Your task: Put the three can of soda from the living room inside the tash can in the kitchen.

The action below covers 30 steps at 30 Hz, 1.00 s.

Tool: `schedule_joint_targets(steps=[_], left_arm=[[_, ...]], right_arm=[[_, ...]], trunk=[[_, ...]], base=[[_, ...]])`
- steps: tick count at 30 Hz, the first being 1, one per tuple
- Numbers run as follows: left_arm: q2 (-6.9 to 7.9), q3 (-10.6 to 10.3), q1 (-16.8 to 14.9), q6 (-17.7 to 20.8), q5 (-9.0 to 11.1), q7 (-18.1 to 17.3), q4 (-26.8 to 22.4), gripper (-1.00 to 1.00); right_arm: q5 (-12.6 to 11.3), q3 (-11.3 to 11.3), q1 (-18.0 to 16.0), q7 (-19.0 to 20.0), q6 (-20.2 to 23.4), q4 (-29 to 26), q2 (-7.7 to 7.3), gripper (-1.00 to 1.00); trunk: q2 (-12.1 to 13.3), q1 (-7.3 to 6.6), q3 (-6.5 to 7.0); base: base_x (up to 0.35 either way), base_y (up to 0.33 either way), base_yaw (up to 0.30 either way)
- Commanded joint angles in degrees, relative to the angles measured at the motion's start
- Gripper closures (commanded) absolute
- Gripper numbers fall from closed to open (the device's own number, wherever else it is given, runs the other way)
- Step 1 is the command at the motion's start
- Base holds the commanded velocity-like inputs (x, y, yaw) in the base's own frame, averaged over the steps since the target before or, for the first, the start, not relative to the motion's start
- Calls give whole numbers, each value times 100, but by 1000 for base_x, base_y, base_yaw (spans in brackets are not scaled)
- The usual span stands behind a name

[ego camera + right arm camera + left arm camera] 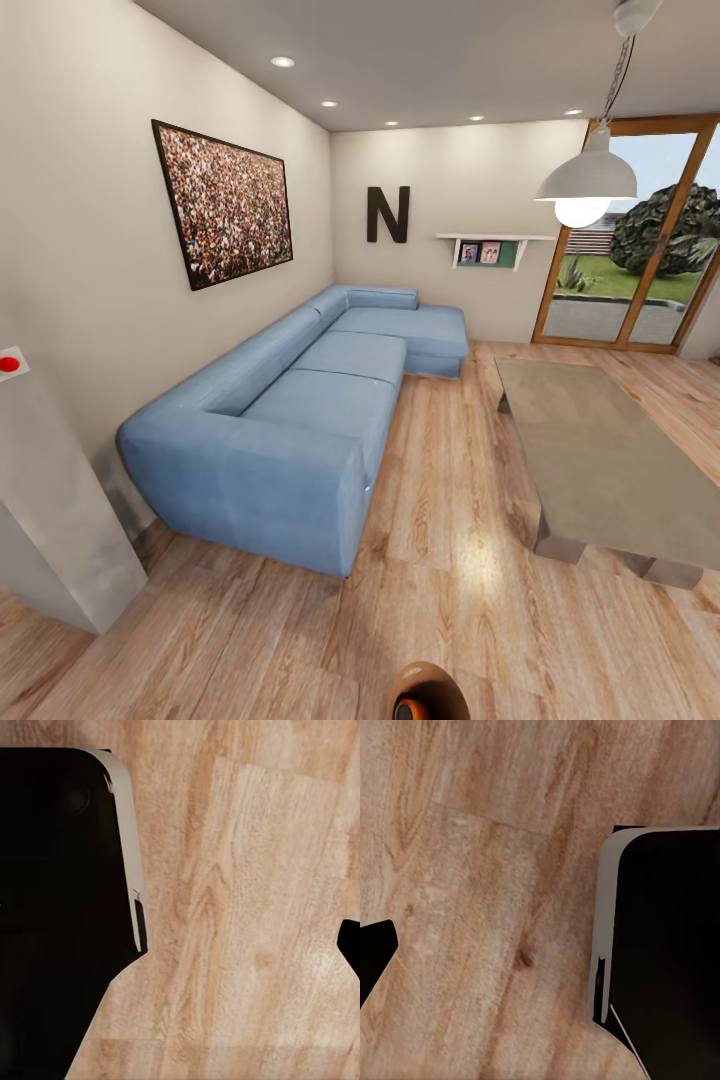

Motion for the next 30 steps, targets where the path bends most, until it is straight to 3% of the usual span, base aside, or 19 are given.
schedule_joint_targets(steps=[1,30], left_arm=[[0,0,1,0,0,0,0,-100],[-1,0,5,0,0,1,0,-100]], right_arm=[[0,0,0,0,1,0,2,-100],[0,1,0,0,4,0,10,-100]], trunk=[[0,0,0],[0,0,0]], base=[[0,0,0],[0,0,0]])
